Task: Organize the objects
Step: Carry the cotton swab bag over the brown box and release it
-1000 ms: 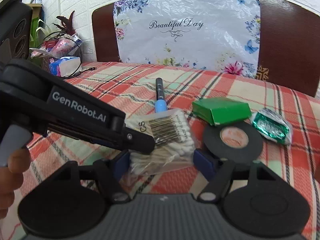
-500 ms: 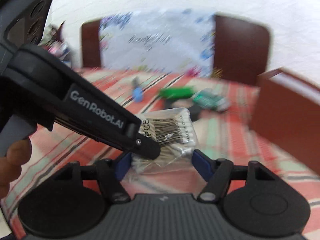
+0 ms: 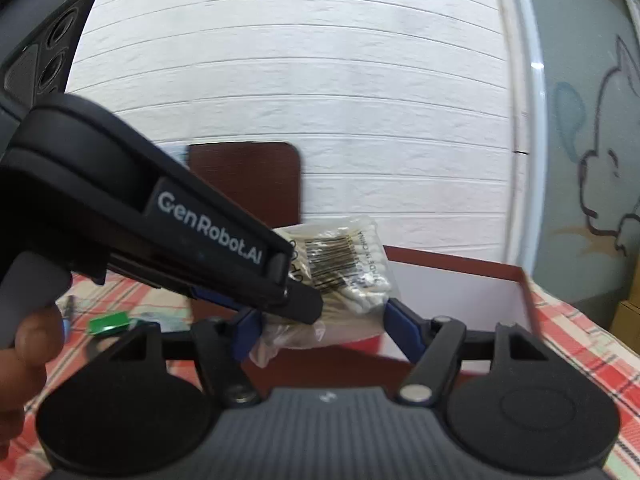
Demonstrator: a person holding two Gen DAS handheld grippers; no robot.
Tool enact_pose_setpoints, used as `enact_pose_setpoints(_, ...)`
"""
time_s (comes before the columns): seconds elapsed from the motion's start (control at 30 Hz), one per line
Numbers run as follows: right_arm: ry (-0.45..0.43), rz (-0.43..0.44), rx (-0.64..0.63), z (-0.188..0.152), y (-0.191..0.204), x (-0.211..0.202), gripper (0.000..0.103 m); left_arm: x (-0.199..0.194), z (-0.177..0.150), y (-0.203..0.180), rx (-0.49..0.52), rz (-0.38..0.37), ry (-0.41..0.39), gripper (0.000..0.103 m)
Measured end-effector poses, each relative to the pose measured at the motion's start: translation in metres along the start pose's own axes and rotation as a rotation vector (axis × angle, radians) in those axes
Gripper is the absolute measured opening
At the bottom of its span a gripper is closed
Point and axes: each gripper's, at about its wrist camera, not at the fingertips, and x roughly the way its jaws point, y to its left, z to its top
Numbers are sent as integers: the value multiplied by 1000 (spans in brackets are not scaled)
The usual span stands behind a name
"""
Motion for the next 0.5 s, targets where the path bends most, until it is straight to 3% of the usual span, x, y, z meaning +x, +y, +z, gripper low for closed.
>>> enact_pose_setpoints(0.2, 9, -97, 52, 1, -36, 26, 68, 43, 10, -22, 50, 2, 39, 31)
enact_pose_setpoints(0.3, 26, -151, 36, -3, -41, 38, 82, 60, 5, -30, 88, 61, 63, 32)
enact_pose_setpoints(0.5, -27, -164, 31, -19, -40, 20, 82, 41, -6, -25, 100, 80, 56, 34)
